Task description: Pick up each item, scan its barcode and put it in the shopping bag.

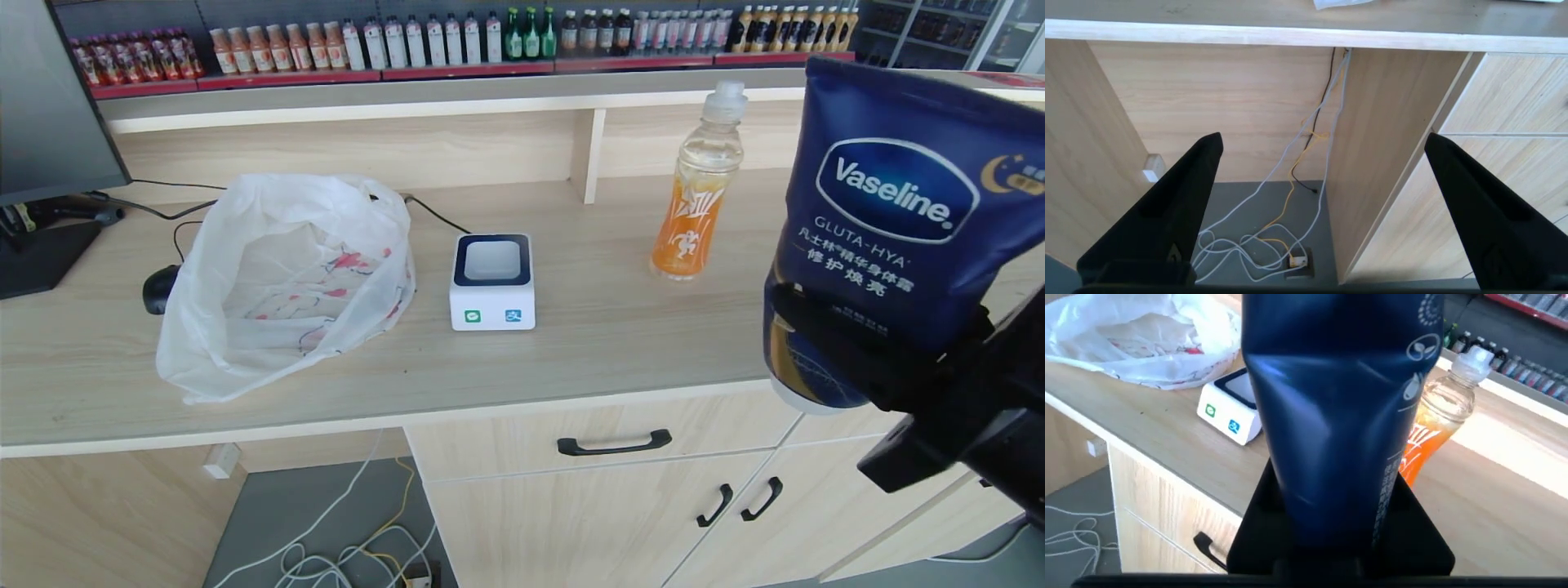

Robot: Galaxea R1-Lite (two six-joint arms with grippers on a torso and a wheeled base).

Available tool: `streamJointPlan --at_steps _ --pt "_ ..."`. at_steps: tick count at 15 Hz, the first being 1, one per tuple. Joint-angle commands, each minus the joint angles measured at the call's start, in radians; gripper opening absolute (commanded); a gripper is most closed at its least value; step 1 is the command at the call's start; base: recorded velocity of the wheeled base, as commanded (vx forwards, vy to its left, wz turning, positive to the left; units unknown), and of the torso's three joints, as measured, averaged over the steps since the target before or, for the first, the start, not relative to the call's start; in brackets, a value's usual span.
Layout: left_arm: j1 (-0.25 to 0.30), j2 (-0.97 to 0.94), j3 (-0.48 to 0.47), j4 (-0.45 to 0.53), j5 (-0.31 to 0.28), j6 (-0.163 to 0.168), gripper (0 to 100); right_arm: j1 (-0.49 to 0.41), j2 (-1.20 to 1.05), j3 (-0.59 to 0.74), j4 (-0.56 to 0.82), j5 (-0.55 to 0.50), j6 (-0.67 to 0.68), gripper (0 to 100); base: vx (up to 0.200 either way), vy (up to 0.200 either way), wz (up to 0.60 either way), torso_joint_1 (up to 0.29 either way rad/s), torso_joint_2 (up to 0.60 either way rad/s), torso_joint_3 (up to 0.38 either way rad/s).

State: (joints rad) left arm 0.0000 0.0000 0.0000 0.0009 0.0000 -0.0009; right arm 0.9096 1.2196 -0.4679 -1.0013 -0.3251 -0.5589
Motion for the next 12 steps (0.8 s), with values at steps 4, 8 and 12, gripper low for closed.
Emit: streamJointPlan --at_steps 4,8,12 --pt "0.0 0.0 0.0 -0.001 0.0 -0.001 100 0.074 0.008 0.0 0.001 0.005 -0.167 0 0.0 0.0 0.0 0.0 0.0 0.0" --pt "0.0 0.0 0.0 -0.001 0.0 -0.001 100 0.094 0.018 0.04 0.001 0.107 -0.363 0 0.0 0.0 0.0 0.0 0.0 0.0" --pt "0.0 0.0 0.0 0.001 0.0 -0.001 100 0.094 0.075 0.008 0.004 0.238 -0.466 0 0.0 0.0 0.0 0.0 0.0 0.0"
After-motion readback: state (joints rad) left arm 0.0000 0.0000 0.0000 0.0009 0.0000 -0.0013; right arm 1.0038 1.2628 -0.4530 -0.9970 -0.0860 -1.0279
